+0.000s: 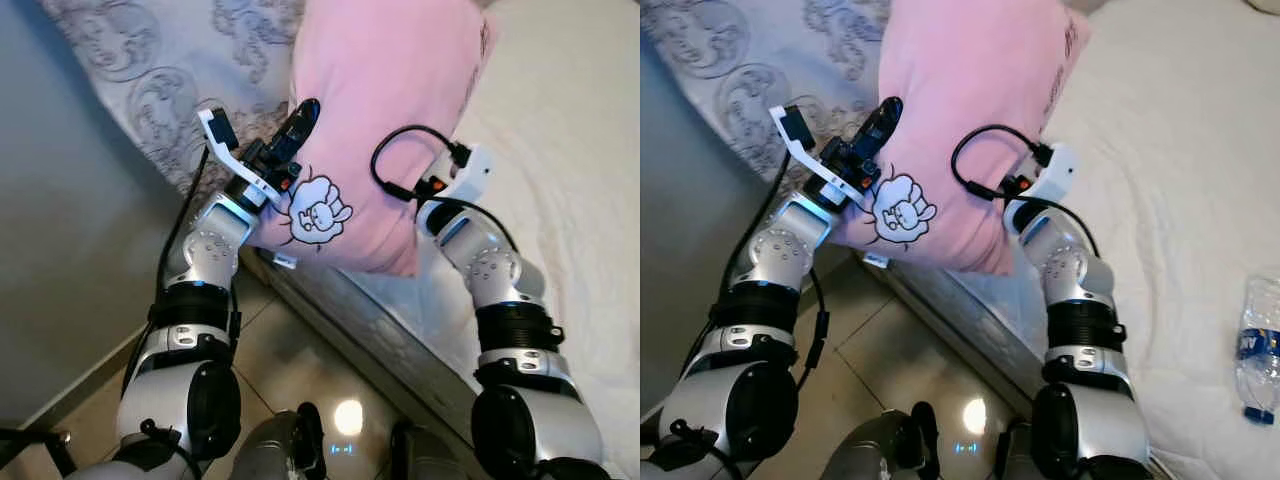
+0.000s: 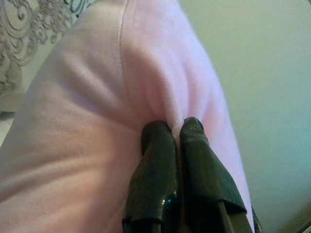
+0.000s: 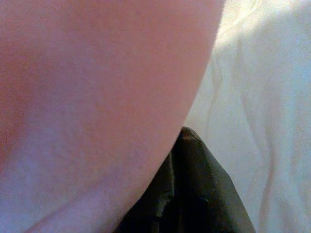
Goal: Clean up the room
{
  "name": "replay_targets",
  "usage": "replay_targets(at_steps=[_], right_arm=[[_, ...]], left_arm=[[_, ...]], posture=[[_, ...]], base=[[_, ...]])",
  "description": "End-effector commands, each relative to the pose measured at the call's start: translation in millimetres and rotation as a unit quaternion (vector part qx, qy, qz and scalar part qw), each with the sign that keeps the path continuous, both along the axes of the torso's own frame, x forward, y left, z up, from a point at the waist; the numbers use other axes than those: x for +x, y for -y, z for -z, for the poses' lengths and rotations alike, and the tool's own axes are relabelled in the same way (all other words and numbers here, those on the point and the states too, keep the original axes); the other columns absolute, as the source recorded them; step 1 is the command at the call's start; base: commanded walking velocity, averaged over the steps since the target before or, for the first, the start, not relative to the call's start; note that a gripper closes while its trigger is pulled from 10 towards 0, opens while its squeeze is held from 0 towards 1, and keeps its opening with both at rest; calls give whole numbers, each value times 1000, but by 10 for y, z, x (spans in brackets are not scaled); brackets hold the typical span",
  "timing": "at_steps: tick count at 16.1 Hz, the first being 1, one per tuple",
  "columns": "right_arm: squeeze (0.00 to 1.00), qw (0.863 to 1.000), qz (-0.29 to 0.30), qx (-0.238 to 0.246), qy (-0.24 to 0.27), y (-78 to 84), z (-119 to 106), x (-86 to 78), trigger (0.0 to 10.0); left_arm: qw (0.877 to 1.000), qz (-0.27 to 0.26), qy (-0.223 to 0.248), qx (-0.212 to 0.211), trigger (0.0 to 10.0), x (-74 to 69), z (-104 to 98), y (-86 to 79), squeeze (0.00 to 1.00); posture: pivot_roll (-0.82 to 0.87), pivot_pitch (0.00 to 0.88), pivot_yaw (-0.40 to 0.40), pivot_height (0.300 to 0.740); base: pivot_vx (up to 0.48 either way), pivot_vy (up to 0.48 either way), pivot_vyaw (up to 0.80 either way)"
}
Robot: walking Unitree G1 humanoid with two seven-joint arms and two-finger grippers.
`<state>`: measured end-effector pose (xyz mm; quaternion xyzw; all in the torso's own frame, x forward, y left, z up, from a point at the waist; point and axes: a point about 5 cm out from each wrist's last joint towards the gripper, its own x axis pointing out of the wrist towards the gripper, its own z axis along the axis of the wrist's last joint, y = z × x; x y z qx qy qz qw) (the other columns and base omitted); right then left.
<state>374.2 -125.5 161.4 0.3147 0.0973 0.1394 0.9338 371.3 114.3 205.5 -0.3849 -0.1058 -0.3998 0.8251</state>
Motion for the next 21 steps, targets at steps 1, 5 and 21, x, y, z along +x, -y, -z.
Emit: replay_targets(at_steps=[1,5,21], right_arm=[[0,1000,7,3,11,-83,-58,47,0],[0,984,65,-151,68,-22,-66,6,0],[0,909,131,-369,141,251,125,-440,0]], left_arm=[[999,13,-8,46,0,-10,65,29,0],[957,-77,-9,279,0,1,272,-198,0],[927,-151,20,343,0,-364,456,-199,0]], posture=[[-148,87,115,740],[-154,34,131,740],[-184,0,138,740]], base=[[0,0,0],[0,0,0],[0,112,-148]])
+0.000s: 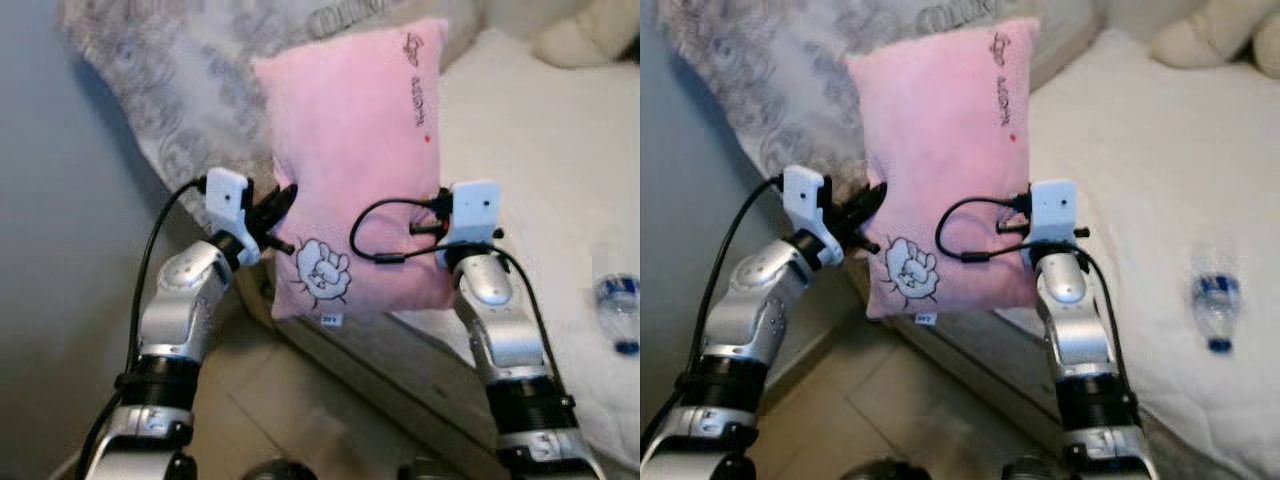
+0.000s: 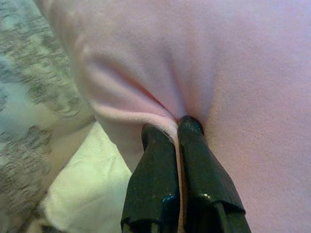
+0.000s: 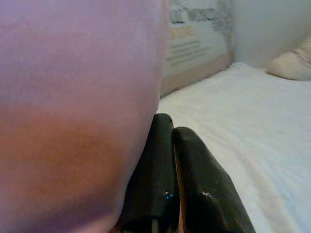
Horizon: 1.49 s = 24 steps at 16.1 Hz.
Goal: Clean up the room
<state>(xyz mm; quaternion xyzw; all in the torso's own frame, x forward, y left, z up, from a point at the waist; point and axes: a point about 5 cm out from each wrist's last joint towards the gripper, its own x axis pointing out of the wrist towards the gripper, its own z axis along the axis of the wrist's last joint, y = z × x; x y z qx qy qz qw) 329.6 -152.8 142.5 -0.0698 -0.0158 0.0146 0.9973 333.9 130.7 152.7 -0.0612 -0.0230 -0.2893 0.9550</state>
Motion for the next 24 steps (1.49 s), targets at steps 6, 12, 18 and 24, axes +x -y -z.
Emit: replay_targets(at_steps=[6,12,18,24], right_arm=[[0,1000,-6,4,23,-41,-14,34,0],[0,1000,5,10,9,-28,78,78,0],[0,1000,10,10,23,-5,78,89,0],[0,999,7,14,31,-16,64,104,0]], left_arm=[[1000,-7,-4,5,0,5,35,-66,0],[999,-17,5,40,0,33,53,-79,0],[999,-11,14,38,0,11,62,43,0],[999,-13,15,42,0,10,75,14,0]], posture=[[-185,0,142,740],[-180,0,147,740],[-185,0,153,740],[-179,0,148,740]], base=[[0,480,-780],[0,400,-637],[284,0,0],[436,0,0]])
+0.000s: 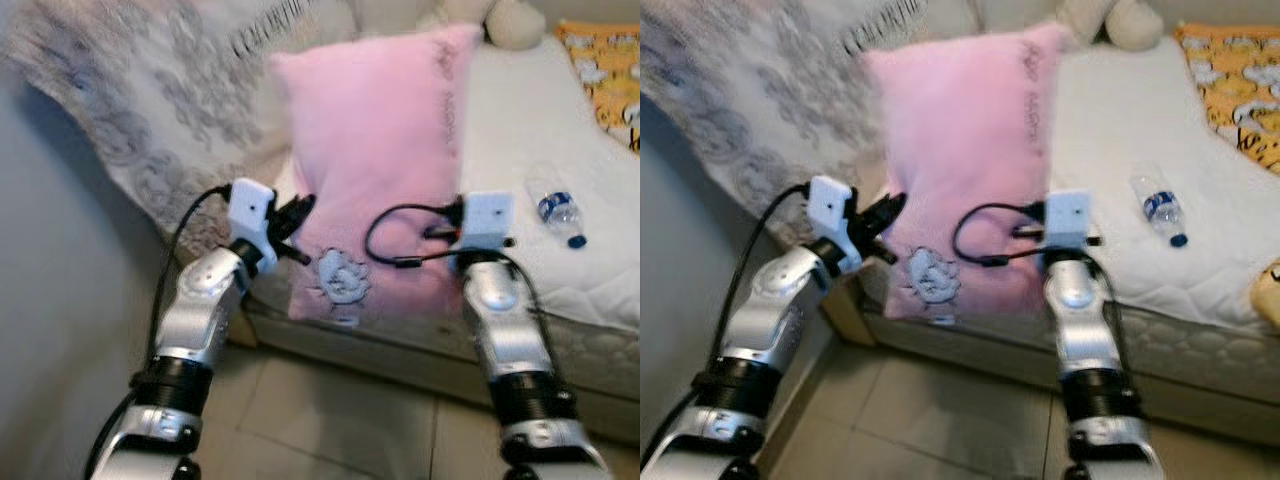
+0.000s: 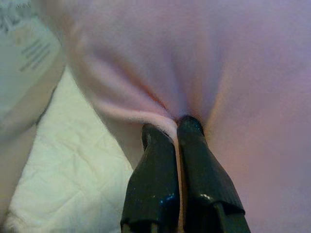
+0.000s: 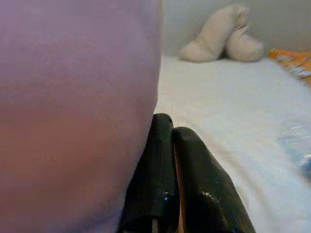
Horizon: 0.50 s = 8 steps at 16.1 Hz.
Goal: Clean up the room
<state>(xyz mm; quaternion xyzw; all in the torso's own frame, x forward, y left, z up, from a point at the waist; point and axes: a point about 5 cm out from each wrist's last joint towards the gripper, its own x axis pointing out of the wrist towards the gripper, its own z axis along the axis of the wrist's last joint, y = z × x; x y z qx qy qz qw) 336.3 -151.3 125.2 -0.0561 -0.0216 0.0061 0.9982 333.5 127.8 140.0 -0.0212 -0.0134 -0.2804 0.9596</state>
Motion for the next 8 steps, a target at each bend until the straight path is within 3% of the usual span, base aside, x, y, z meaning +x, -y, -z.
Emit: replay_targets(at_steps=[1,2,5,8], right_arm=[[0,1000,-2,0,26,-9,-109,38,0],[0,1000,-5,0,30,-22,-115,40,0],[0,1000,-9,3,26,-38,-98,54,0],[0,1000,-11,-2,21,-41,-82,71,0]], left_arm=[[1000,-2,13,1,0,17,-54,-19,0],[1000,-1,12,1,0,21,-54,-23,0],[1000,3,11,-1,0,21,-51,-22,0],[1000,5,12,3,0,34,-58,-18,0]], posture=[[-178,0,148,740],[-178,0,148,740],[-178,0,151,740],[-176,0,148,740]], base=[[442,0,0],[446,0,0],[310,361,-790],[0,419,-756]])
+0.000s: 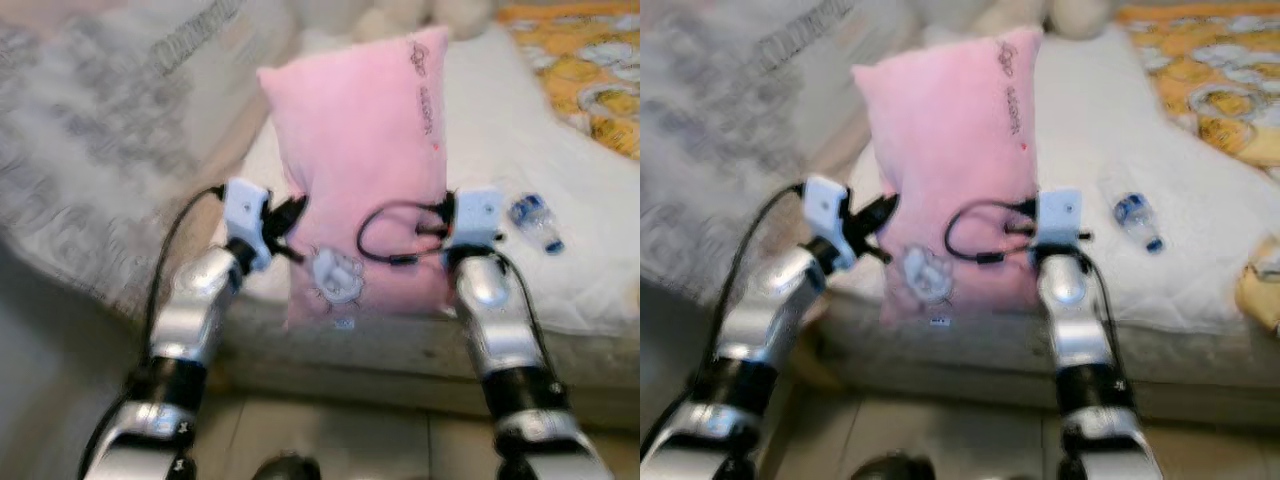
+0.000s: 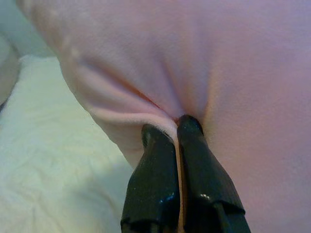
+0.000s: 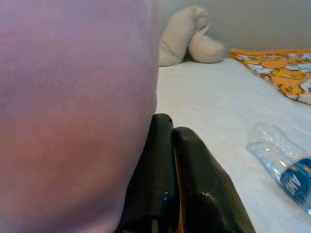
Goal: Clean up the room
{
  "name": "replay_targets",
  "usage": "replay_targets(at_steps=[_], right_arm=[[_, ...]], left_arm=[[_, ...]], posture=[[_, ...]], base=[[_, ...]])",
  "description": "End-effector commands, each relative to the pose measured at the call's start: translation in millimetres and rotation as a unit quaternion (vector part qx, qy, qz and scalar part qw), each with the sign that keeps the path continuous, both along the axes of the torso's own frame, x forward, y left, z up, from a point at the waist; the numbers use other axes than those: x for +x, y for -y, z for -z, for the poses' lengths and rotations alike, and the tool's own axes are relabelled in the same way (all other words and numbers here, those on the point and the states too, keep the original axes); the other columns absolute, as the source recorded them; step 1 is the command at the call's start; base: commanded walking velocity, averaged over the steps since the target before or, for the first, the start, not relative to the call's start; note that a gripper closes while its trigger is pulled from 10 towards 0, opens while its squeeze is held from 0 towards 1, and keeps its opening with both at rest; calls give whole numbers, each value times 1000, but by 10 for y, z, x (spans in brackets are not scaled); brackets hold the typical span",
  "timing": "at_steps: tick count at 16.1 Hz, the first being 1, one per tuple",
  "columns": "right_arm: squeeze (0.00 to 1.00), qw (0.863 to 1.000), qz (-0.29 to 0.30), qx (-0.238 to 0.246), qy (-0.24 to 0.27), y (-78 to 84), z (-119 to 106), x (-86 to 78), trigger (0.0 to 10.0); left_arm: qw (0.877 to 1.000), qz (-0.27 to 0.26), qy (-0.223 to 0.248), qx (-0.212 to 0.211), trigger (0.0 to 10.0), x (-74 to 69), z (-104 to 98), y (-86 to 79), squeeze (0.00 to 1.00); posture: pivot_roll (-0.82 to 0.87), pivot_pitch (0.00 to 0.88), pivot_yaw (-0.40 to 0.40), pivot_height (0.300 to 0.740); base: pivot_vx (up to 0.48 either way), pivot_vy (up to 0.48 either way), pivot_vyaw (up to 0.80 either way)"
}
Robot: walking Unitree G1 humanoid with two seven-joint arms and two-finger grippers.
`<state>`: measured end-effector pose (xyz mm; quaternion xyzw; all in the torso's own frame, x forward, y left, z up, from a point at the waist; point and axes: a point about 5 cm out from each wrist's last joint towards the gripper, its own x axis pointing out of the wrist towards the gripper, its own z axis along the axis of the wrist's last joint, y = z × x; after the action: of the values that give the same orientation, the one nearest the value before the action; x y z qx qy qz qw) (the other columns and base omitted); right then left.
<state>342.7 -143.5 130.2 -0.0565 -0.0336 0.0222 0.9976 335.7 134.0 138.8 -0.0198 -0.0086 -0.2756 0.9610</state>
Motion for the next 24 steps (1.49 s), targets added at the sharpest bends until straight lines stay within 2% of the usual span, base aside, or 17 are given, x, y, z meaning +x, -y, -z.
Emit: replay_targets(at_steps=[1,5,7,13,24], right_arm=[[0,1000,6,12,16,27,-41,11,0],[0,1000,2,1,11,14,-45,45,0],[0,1000,2,1,13,28,-57,58,0],[0,1000,3,1,10,63,-54,75,0],[0,1000,-5,5,12,48,-55,94,0]], left_arm=[[1000,14,22,6,0,19,-84,52,0],[1000,2,26,5,0,64,-137,66,0],[999,-27,26,2,0,71,-122,44,0],[998,-47,35,-6,0,37,-112,72,0],[998,-56,29,-19,0,73,-138,68,0]], posture=[[-175,0,147,740],[-170,0,144,740],[-170,0,144,740],[-165,0,133,740],[-163,0,134,740]], base=[[251,409,0],[376,180,0],[377,0,0],[0,0,187],[436,0,0]])
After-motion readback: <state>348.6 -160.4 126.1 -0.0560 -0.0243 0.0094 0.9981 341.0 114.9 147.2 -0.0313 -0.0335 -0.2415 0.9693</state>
